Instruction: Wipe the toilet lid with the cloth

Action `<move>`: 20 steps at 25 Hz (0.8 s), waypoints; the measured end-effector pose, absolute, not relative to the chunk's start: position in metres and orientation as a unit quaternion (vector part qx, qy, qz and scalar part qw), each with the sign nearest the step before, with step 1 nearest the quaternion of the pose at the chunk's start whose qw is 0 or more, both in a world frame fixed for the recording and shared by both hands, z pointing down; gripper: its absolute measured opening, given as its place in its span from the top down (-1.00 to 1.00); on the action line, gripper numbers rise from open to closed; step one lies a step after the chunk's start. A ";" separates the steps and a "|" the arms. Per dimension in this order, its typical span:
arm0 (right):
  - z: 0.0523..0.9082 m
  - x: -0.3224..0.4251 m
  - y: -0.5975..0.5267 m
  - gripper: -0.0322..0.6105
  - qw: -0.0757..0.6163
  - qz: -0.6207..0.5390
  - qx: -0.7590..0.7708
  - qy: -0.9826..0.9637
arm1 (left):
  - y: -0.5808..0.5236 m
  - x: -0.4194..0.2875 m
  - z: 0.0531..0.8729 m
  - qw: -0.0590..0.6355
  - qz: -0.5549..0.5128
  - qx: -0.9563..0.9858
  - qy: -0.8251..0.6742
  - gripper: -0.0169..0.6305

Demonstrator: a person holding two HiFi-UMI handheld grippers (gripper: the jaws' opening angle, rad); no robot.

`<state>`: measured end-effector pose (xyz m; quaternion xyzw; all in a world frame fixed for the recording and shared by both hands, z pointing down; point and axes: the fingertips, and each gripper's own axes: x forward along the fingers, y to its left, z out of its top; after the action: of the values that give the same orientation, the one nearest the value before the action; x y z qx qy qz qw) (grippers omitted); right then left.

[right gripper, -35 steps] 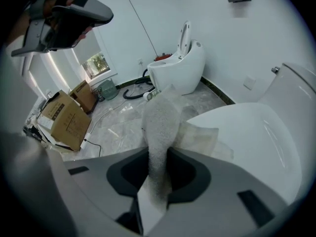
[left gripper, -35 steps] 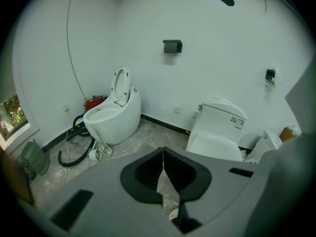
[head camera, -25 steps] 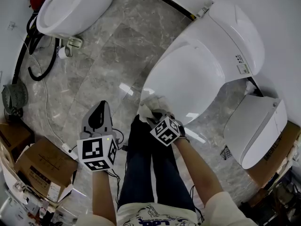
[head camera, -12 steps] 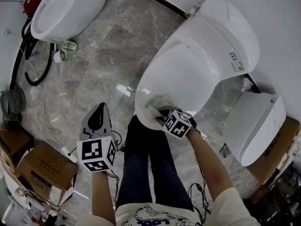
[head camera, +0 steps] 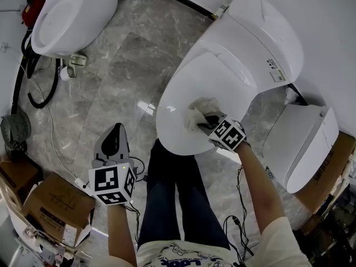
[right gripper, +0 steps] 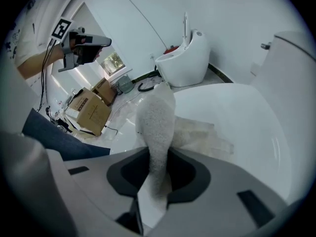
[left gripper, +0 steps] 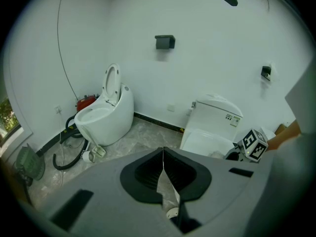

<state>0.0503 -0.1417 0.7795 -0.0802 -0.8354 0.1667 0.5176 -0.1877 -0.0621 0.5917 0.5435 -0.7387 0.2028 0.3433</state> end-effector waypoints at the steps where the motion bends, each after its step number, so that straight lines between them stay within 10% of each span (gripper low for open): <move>1: 0.779 0.052 -0.150 0.64 0.516 0.168 -0.072 -0.837 | -0.063 -0.188 0.592 0.343 0.204 0.545 -0.738 0.92; 20: 0.778 0.099 -0.290 0.64 0.475 0.221 0.110 -0.845 | -0.072 -0.181 0.598 0.340 0.219 0.557 -0.725 0.92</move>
<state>0.0995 -0.2898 0.7785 0.1096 -0.8445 0.2208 0.4754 -0.1806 -0.0720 0.5976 0.5571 -0.7251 0.2192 0.3403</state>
